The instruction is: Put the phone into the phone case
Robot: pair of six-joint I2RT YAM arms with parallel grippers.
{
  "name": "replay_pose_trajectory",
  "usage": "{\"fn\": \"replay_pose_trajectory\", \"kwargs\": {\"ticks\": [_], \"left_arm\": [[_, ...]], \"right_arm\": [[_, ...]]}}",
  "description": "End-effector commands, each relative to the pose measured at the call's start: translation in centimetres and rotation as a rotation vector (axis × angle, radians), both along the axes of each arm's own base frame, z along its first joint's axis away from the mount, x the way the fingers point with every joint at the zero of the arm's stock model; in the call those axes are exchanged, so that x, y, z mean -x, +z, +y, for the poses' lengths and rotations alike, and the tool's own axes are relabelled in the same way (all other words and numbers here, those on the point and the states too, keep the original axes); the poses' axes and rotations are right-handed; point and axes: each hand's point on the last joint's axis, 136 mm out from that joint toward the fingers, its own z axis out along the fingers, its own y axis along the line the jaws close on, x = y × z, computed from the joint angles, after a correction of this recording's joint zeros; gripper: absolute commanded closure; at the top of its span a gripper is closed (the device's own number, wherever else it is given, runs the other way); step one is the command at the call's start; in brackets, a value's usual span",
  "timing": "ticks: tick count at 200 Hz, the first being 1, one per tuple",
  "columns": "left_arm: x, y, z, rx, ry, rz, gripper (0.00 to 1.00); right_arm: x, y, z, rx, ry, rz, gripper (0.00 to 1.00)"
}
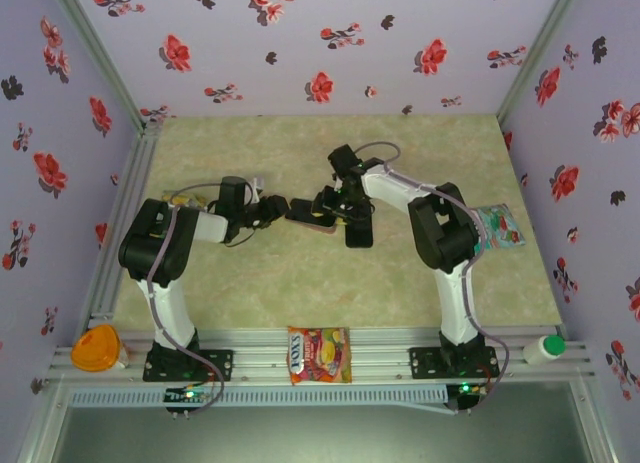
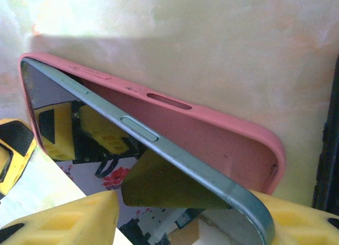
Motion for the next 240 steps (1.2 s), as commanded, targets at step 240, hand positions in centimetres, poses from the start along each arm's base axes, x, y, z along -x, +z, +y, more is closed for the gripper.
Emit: {"fn": "replay_pose_trajectory", "kwargs": {"ticks": [240], "left_arm": [[1.4, 1.3, 3.0, -0.023, 0.025, -0.007, 0.59]], "right_arm": [[1.2, -0.4, 2.7, 0.125, 0.159, 0.046, 0.25]]}}
